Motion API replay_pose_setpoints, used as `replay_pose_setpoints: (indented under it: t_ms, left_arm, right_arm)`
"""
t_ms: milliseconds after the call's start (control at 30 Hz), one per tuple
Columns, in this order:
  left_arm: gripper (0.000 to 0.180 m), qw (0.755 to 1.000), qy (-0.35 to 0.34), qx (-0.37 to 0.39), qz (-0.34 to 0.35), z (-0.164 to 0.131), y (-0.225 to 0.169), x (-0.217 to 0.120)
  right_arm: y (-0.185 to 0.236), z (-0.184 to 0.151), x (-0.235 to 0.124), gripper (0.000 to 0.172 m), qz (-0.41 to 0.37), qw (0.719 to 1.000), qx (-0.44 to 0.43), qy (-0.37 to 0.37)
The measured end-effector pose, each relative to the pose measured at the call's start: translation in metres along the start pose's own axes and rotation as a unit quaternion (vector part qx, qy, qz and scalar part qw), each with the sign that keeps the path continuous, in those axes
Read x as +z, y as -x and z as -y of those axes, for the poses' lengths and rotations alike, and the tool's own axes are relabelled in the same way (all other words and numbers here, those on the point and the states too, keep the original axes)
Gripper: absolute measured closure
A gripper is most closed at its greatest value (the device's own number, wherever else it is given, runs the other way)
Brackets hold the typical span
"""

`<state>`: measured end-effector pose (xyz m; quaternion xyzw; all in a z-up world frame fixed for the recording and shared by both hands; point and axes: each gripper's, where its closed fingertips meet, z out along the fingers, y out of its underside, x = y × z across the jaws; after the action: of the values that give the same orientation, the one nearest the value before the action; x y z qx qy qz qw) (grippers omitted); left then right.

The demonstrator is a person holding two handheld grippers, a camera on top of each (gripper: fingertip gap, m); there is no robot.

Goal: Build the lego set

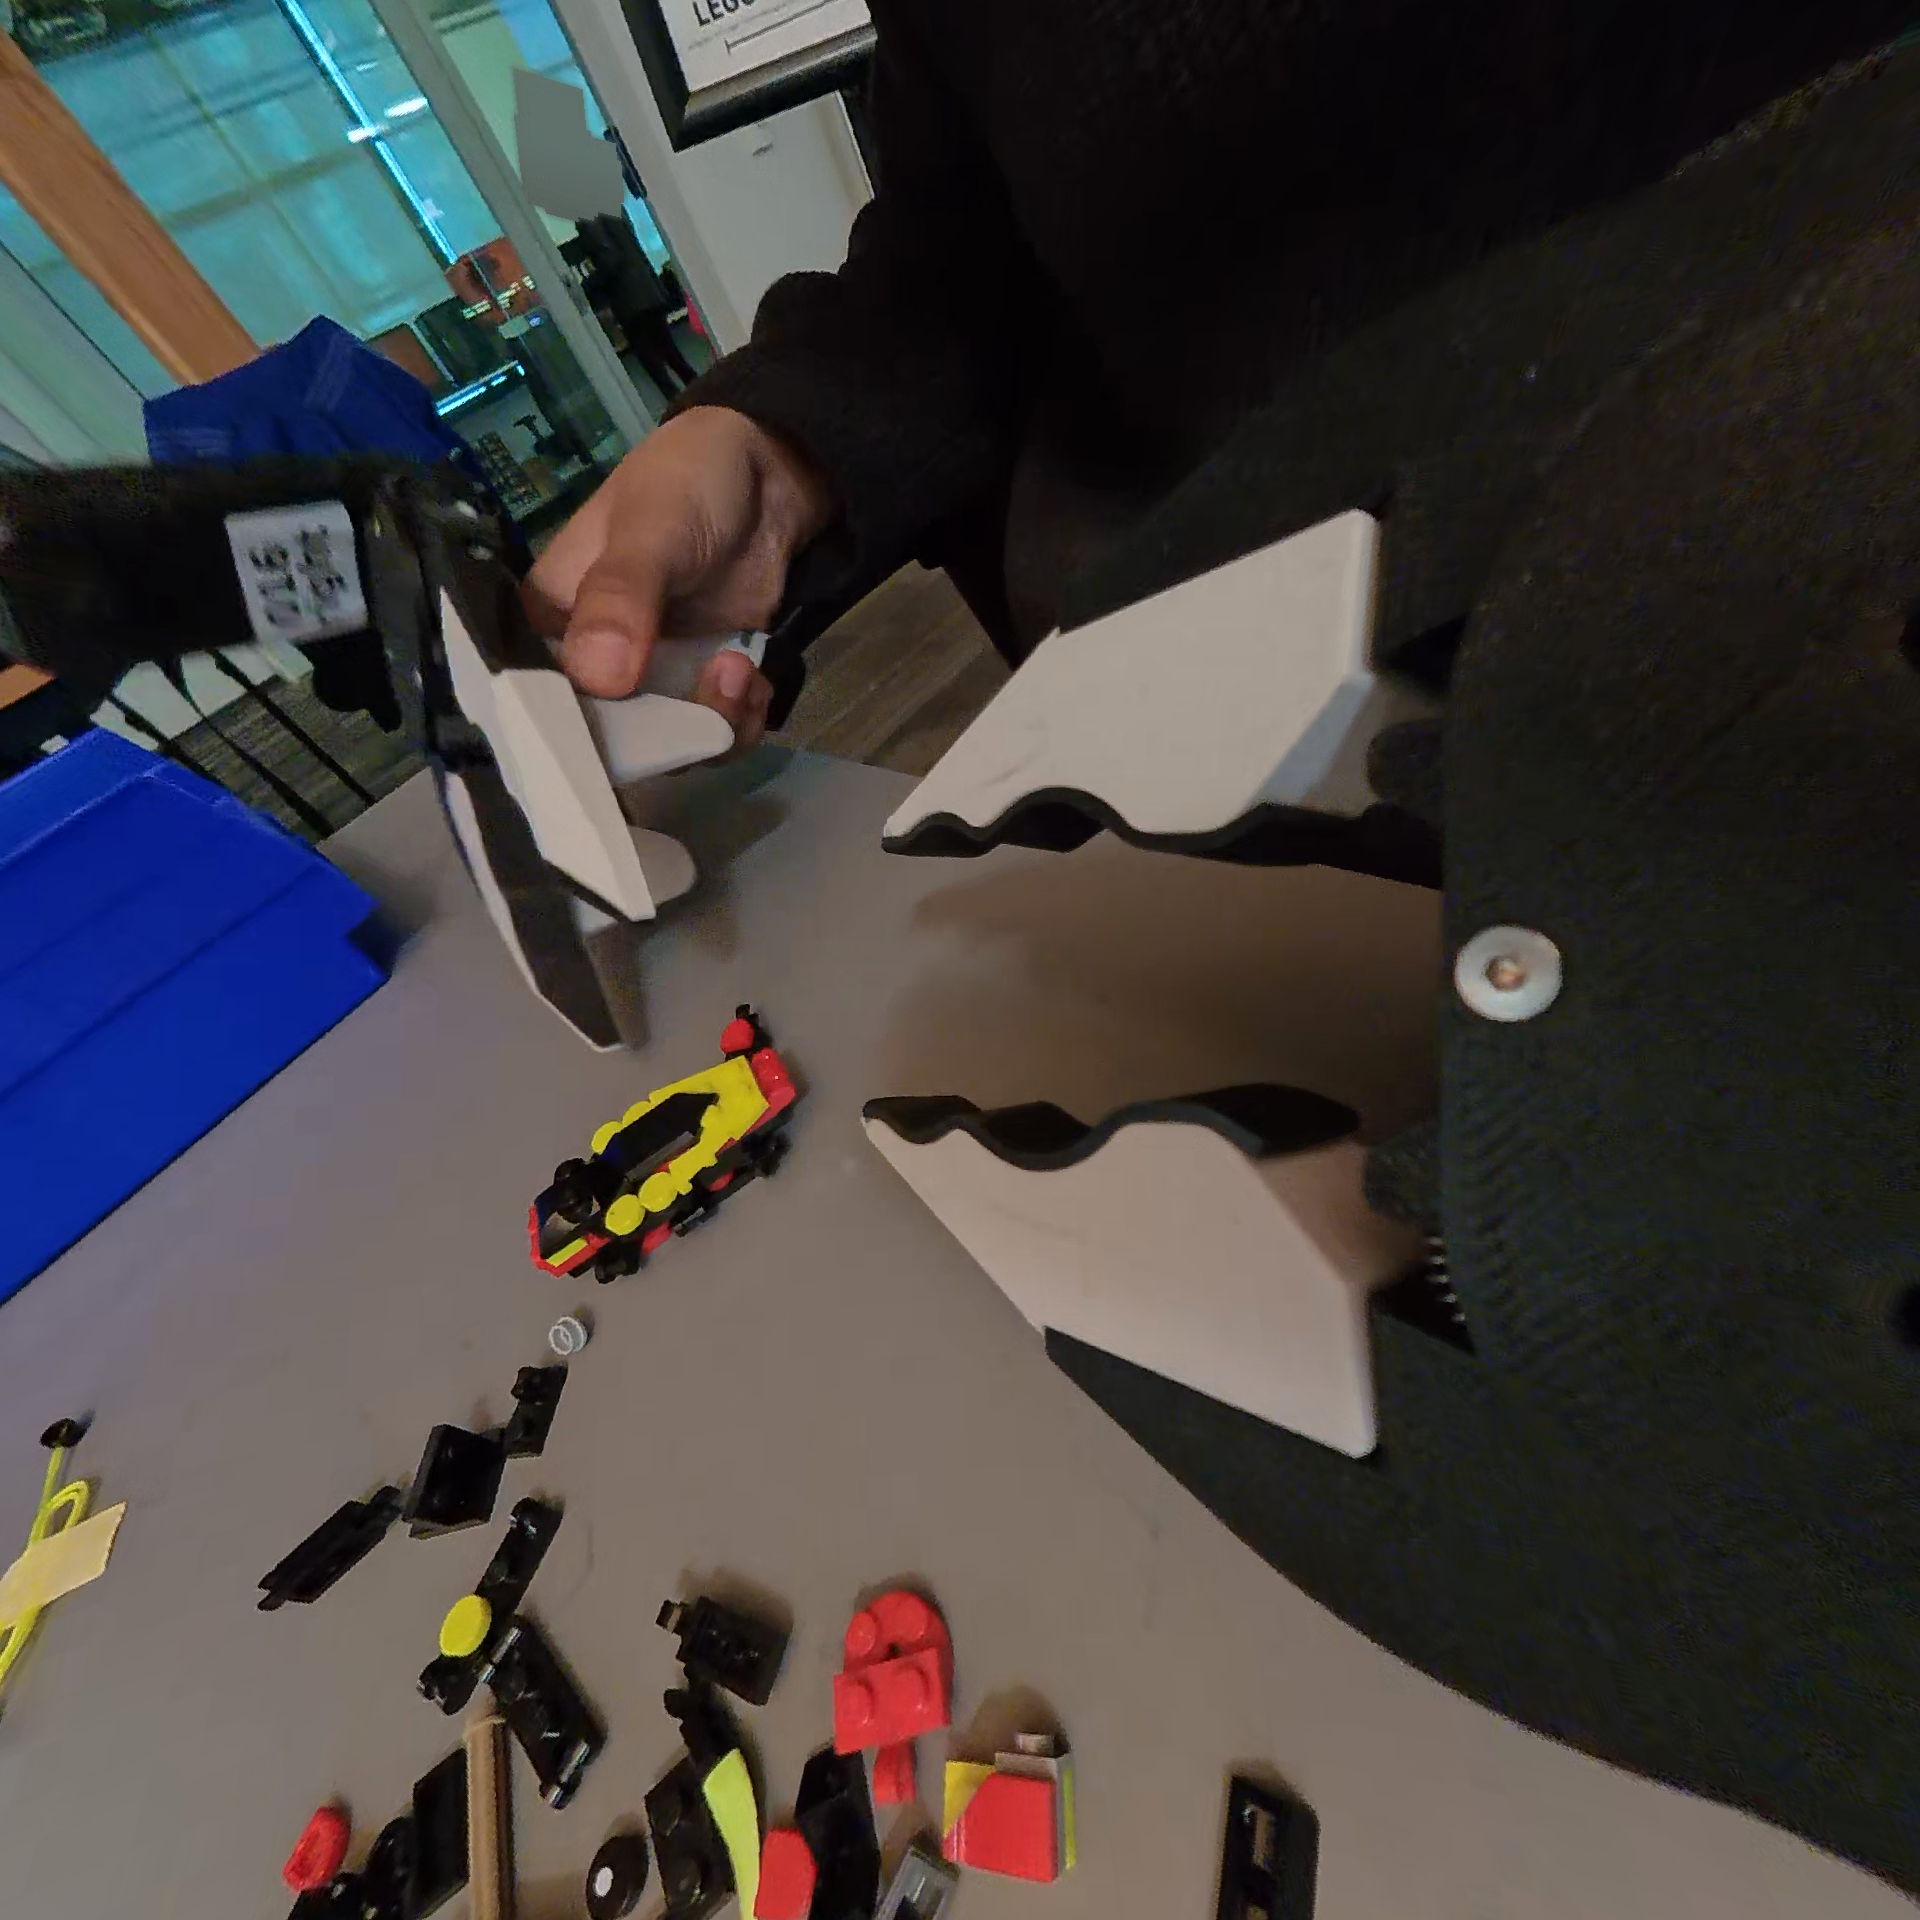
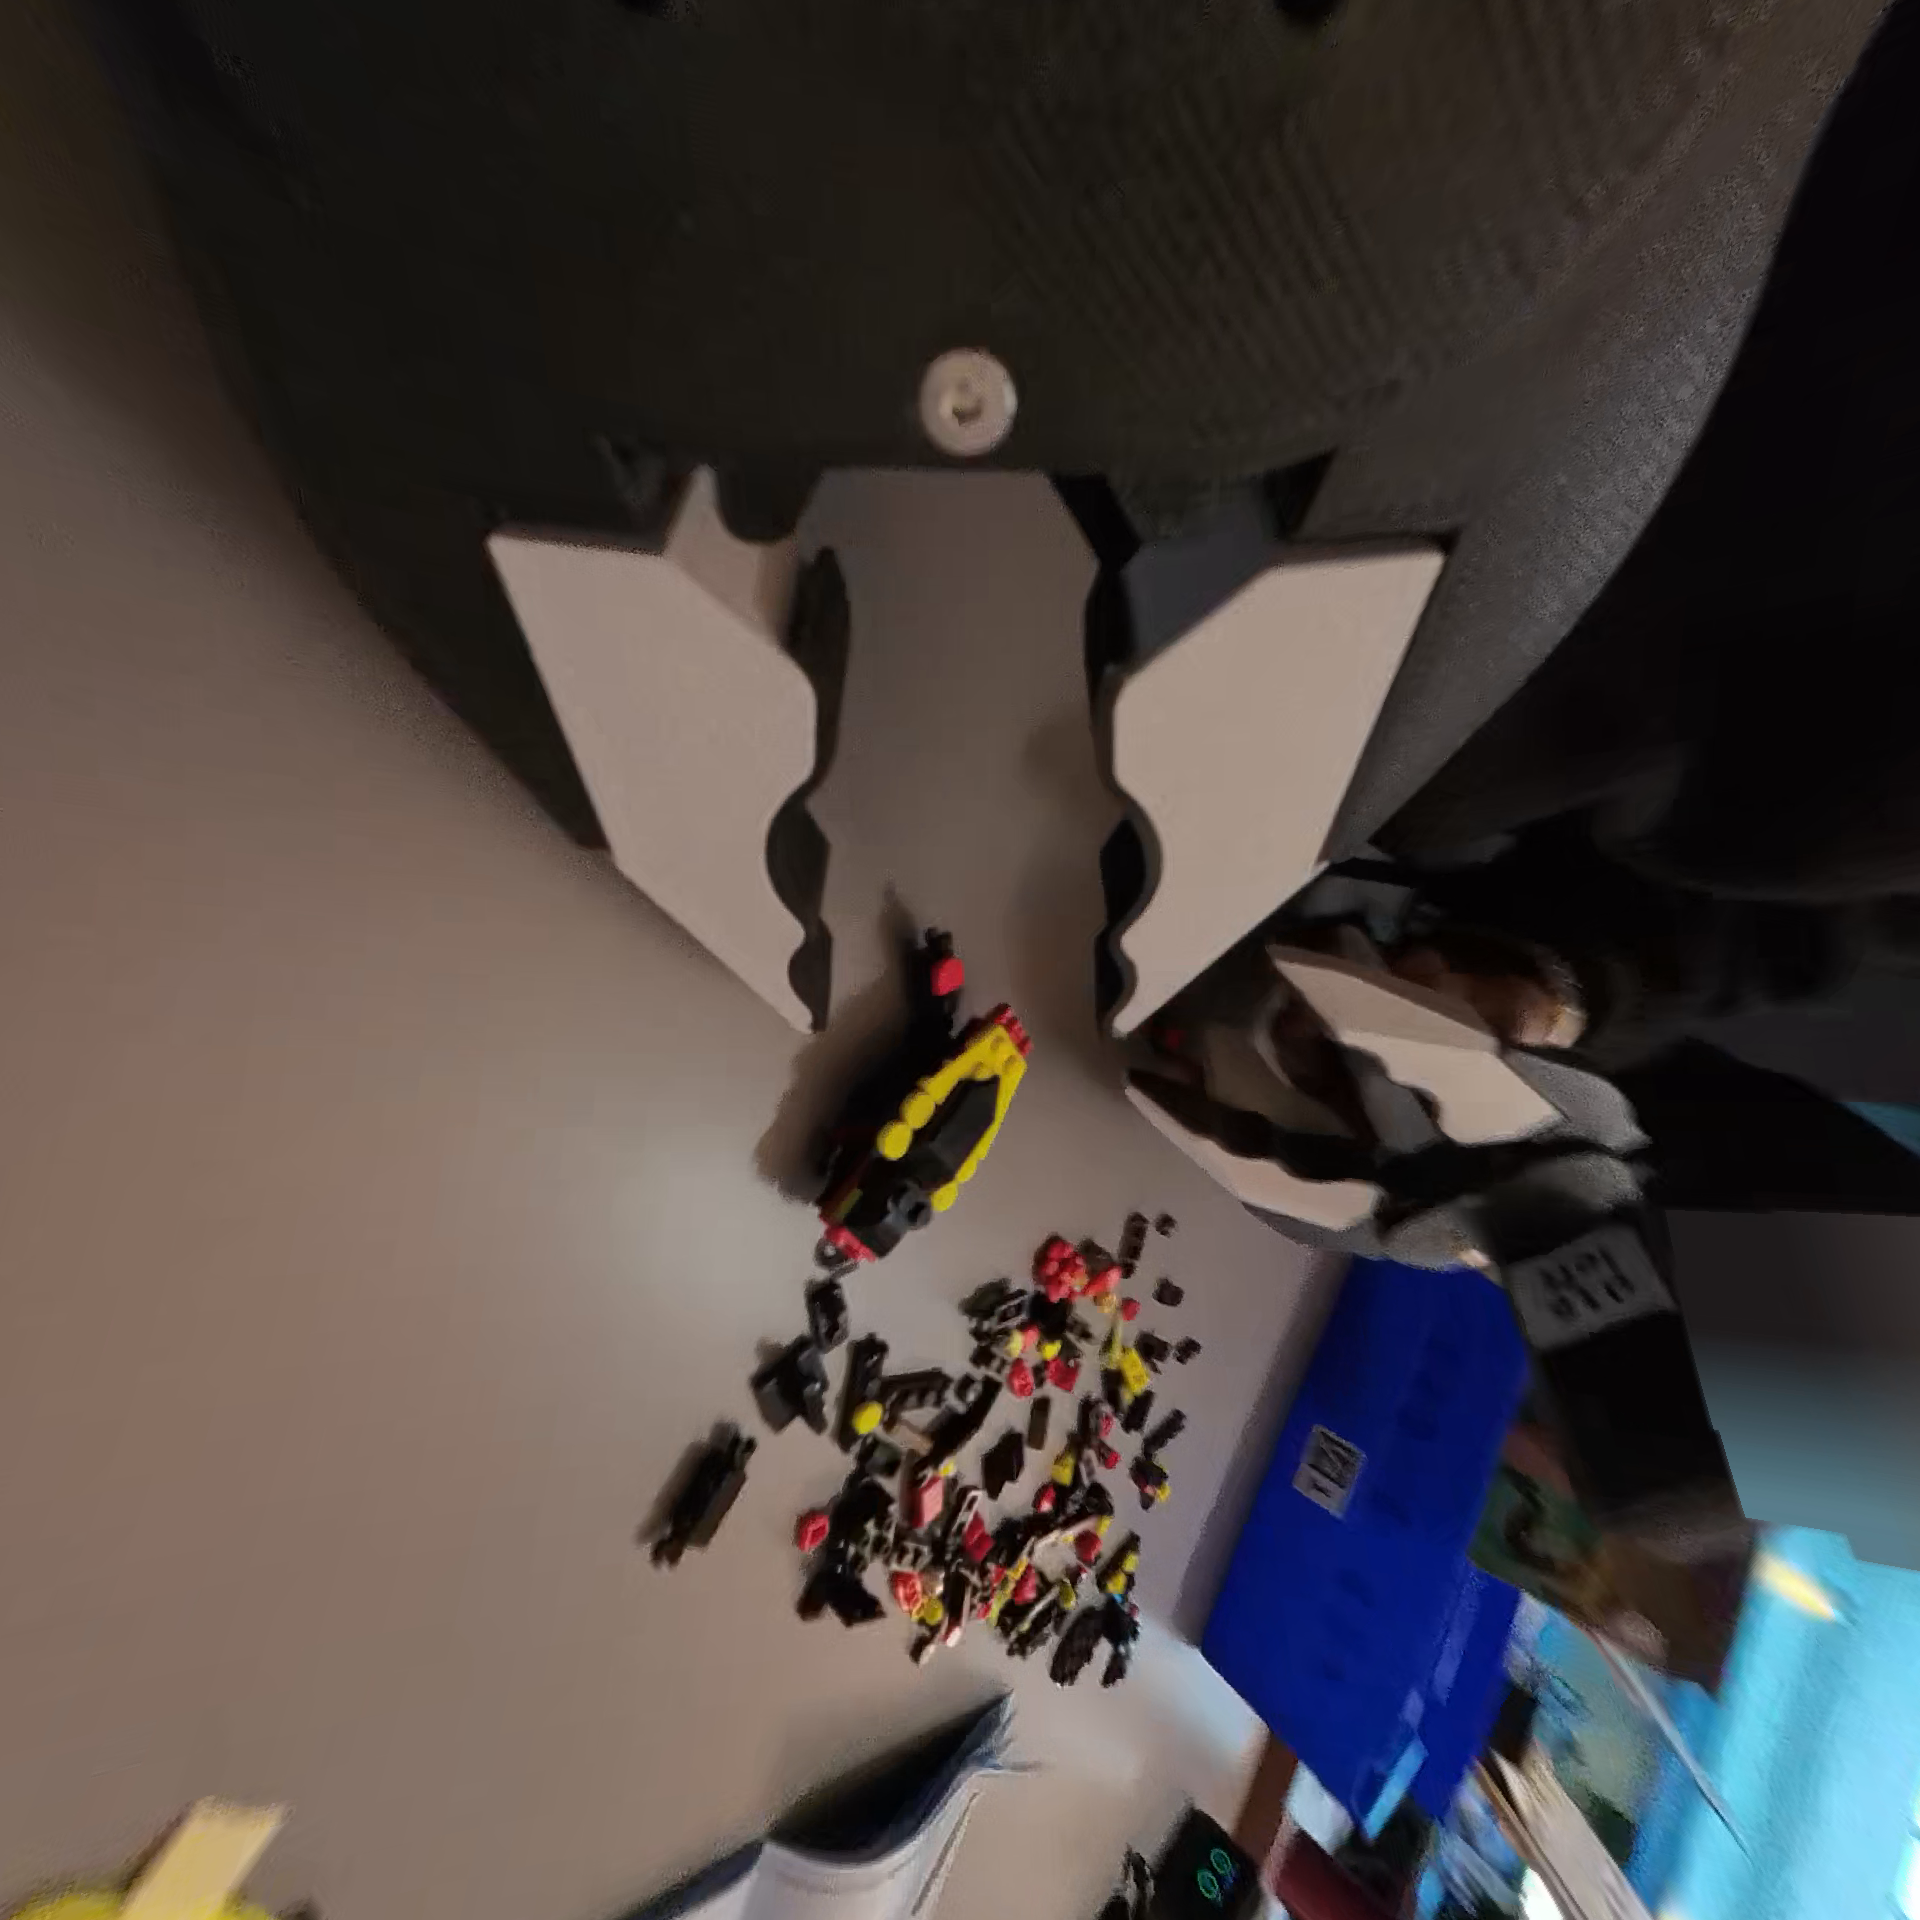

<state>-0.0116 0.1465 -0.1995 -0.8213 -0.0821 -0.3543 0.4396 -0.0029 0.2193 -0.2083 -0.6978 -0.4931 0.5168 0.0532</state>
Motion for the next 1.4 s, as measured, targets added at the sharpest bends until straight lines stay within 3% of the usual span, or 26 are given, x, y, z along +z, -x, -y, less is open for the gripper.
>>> replay_pose_setpoints:
  t_ms: [133, 300, 600, 867, 1100, 1400]
  left_arm:
    - [0.136, 1.000, 0.003, 0.005, 0.006, -0.001, 0.001, 0.002]
    - [0.136, 0.999, 0.011, 0.026, 0.024, -0.002, 0.005, 0.006]
    - [0.132, 0.993, 0.032, 0.081, 0.082, -0.003, 0.015, -0.004]
    - [0.134, 0.961, 0.099, 0.172, 0.190, -0.026, 0.036, -0.038]
    - [0.152, 0.950, 0.127, 0.209, 0.192, -0.041, 0.038, -0.045]
    - [0.173, 0.954, 0.135, 0.206, 0.172, -0.047, 0.039, -0.042]
  right_arm:
    - [0.005, -0.005, 0.004, 0.123, -0.097, 0.975, -0.193, 0.048]
    - [0.003, -0.027, 0.022, 0.129, -0.168, 0.930, -0.304, 0.123]
    - [0.001, -0.019, 0.016, 0.139, -0.147, 0.949, -0.263, 0.096]
    - [0.012, -0.009, 0.016, 0.142, -0.134, 0.948, -0.279, 0.065]
    - [0.017, -0.010, 0.020, 0.142, -0.124, 0.950, -0.280, 0.063]
    - [0.024, -0.010, 0.021, 0.143, -0.107, 0.952, -0.281, 0.059]
